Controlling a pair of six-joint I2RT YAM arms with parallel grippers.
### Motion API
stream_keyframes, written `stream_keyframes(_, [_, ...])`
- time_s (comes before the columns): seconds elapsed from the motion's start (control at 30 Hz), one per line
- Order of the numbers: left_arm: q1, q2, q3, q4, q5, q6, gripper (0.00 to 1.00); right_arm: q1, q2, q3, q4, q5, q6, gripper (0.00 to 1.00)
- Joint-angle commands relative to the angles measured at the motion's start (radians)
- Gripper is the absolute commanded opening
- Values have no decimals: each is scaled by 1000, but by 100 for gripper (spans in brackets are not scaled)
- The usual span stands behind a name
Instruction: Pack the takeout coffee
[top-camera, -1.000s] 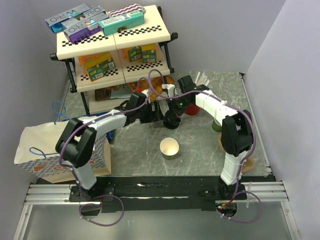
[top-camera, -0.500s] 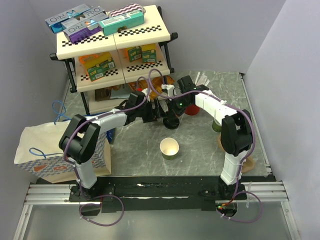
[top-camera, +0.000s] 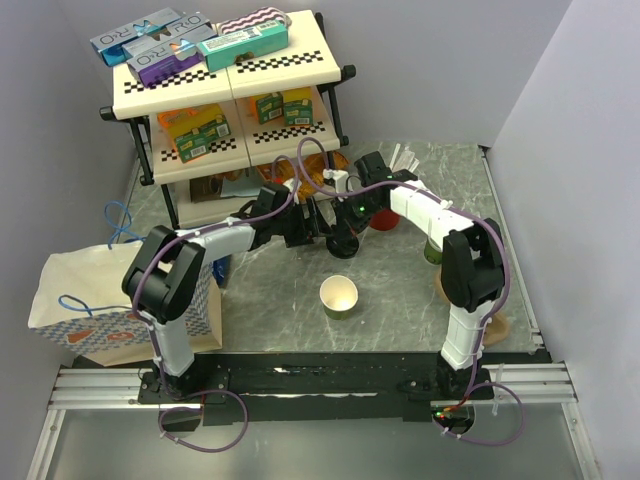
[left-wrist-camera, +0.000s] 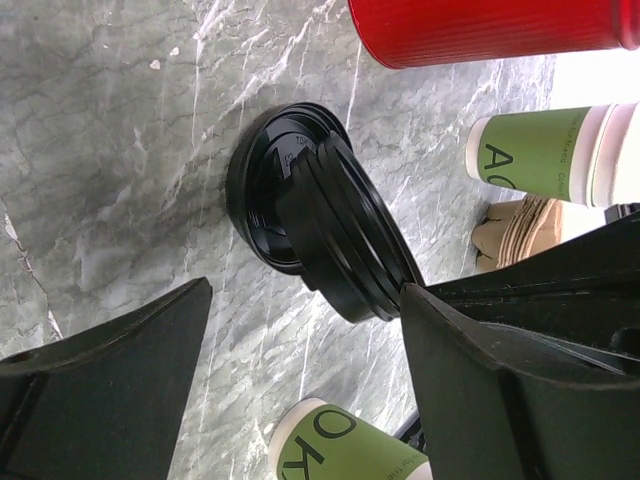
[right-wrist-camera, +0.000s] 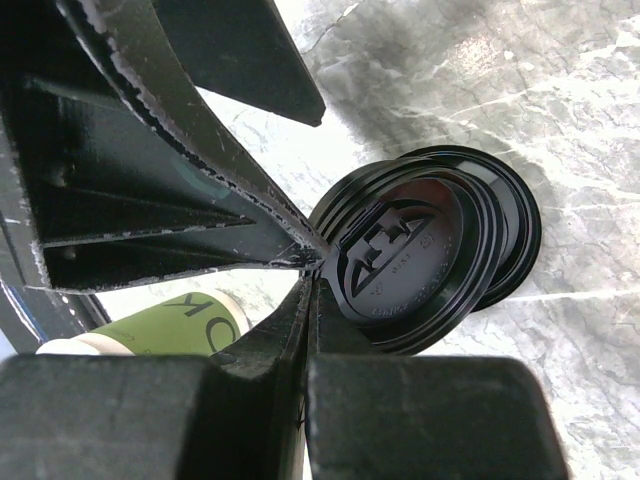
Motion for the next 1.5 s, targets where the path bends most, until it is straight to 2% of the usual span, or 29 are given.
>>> stream_keyframes(0.0, [3, 18, 33, 25, 1, -27, 82, -2, 0, 27, 3, -28, 16, 0])
stream_keyframes(0.73, [13, 44, 46, -22, -40, -5, 81, -2, 2, 37, 10, -21, 30, 0])
stream_keyframes(1.17, [43, 10, 63, 16, 17, 24, 83, -3, -112, 52, -19, 9, -13, 0])
stream_keyframes(1.47, [41, -58, -2, 4, 54, 124, 82, -3, -175, 17, -8, 10, -3, 0])
